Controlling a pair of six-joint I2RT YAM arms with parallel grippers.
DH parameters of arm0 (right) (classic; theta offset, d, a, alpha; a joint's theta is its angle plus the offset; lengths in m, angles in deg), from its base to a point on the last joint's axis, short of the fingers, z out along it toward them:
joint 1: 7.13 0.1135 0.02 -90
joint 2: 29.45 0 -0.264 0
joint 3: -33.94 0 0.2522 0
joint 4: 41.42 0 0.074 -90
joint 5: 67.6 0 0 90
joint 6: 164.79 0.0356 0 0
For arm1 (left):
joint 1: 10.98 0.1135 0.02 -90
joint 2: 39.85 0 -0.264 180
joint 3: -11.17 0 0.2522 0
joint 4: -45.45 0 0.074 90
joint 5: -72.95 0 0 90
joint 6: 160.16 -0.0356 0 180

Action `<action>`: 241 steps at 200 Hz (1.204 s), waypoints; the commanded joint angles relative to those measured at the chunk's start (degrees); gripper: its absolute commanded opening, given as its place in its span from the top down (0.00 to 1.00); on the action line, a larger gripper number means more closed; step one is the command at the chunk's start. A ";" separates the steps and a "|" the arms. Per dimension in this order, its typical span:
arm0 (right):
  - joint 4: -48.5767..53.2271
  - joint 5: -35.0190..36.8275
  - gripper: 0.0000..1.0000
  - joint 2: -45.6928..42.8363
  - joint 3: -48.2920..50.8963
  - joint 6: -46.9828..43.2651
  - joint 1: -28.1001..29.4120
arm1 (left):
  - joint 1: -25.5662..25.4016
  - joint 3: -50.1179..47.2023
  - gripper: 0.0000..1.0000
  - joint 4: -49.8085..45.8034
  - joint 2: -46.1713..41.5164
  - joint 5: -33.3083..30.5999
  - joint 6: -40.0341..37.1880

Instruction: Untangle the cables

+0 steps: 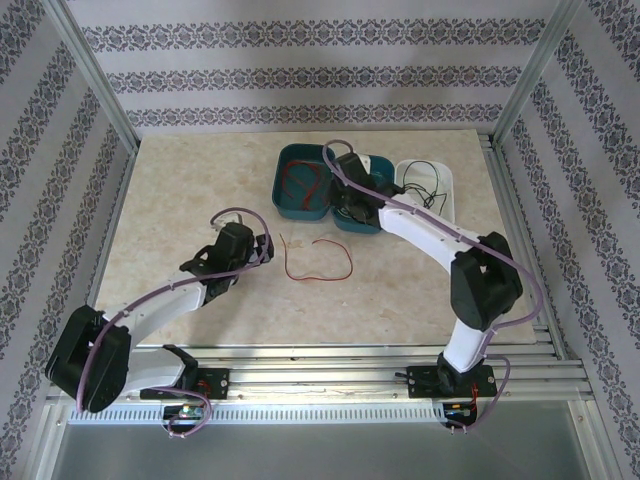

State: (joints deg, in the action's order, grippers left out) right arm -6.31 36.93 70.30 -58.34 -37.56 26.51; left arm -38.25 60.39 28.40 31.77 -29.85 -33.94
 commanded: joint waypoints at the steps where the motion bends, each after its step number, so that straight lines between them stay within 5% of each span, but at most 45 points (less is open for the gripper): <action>1: 0.54 2.42 0.45 -4.82 5.62 0.03 0.64 | 0.18 1.76 0.00 3.33 1.64 2.38 0.18; 58: -0.61 8.58 0.02 -17.09 20.43 3.11 1.68 | -1.63 5.11 0.00 3.47 7.17 2.76 -1.98; 128: -1.16 11.67 0.02 -26.45 29.20 4.49 2.04 | -3.73 7.83 0.11 5.13 14.86 2.43 -0.64; 241: -1.44 11.16 0.02 -26.53 32.32 8.10 1.92 | -6.09 11.44 0.22 7.55 22.10 2.86 -0.61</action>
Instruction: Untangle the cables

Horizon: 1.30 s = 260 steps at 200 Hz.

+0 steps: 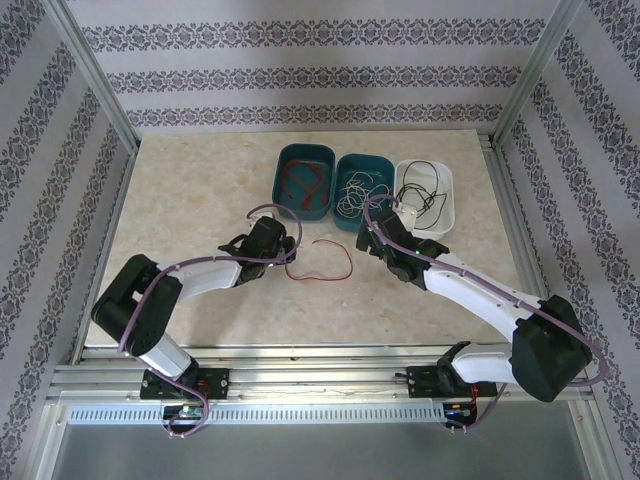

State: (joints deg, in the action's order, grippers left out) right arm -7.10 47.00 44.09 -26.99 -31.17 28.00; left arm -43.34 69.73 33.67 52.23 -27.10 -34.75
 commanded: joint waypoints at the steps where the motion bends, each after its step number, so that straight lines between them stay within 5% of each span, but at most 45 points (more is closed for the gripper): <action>1: -0.67 1.12 0.02 -0.32 0.96 1.72 0.45 | -1.02 2.17 0.22 2.35 1.76 0.11 0.19; 166: -1.03 -0.42 0.02 -0.43 2.54 3.50 0.24 | -1.13 8.70 0.58 3.71 11.95 -1.92 -3.28; 260: -1.00 -8.87 0.05 7.75 -0.78 0.03 0.45 | -1.13 10.97 0.98 4.05 13.70 -0.77 -5.39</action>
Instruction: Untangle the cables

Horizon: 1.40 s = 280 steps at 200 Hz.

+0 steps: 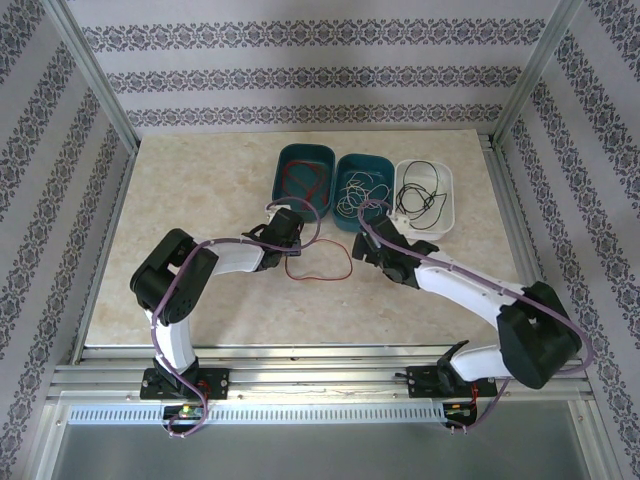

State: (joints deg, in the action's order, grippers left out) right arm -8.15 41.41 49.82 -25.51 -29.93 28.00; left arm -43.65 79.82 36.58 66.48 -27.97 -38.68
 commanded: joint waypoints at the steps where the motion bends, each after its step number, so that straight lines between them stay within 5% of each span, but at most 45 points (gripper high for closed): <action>1: 0.03 -3.32 0.05 2.08 -2.24 -1.24 0.41 | -0.82 0.81 0.98 1.21 -0.62 0.11 -1.53; 103: -1.38 -8.48 0.10 7.15 -5.21 -2.12 0.43 | -0.71 -3.69 1.00 4.46 -11.31 1.36 -6.98; 223: -3.09 -16.03 0.37 18.44 -11.33 -6.49 0.45 | -0.47 -8.88 1.00 10.41 -19.15 7.05 -6.85; 280: -1.88 -12.46 0.42 25.04 -16.80 -13.17 0.91 | -0.47 -9.32 1.00 10.06 -19.66 7.05 -7.37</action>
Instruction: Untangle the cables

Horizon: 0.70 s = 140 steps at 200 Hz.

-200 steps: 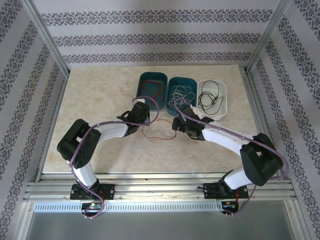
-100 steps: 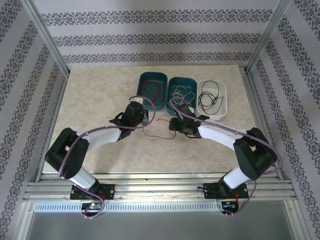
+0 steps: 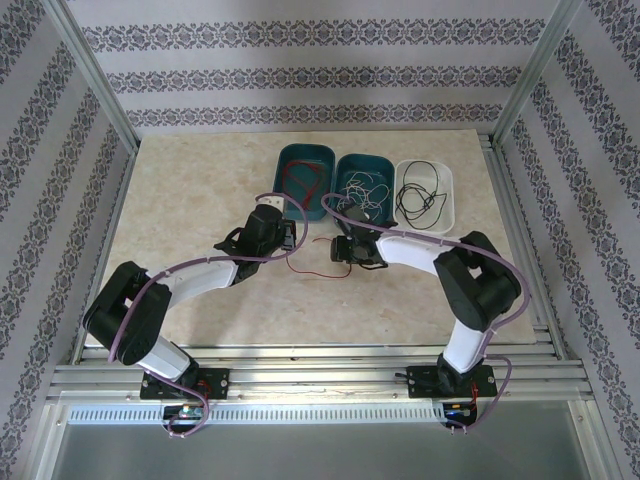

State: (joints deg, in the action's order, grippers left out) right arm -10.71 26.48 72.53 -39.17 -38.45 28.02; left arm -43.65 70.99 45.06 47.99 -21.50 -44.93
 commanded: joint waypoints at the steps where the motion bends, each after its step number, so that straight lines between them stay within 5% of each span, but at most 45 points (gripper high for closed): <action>1: 0.69 2.53 0.42 2.43 -3.23 -4.80 0.93 | -0.47 -0.51 1.00 1.53 -1.17 0.58 -1.09; 73: 1.25 -1.73 0.55 8.14 -7.09 -8.32 0.63 | -0.47 -0.89 1.00 1.02 -1.16 -0.01 -0.84; 140: 0.90 -4.99 0.95 6.89 -6.70 -9.42 0.81 | -0.47 0.38 1.00 1.66 1.01 -0.05 -1.40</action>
State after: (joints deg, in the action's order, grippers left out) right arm -9.94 25.39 79.15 -45.33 -47.24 28.02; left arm -43.65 70.75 45.04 47.99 -21.57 -45.17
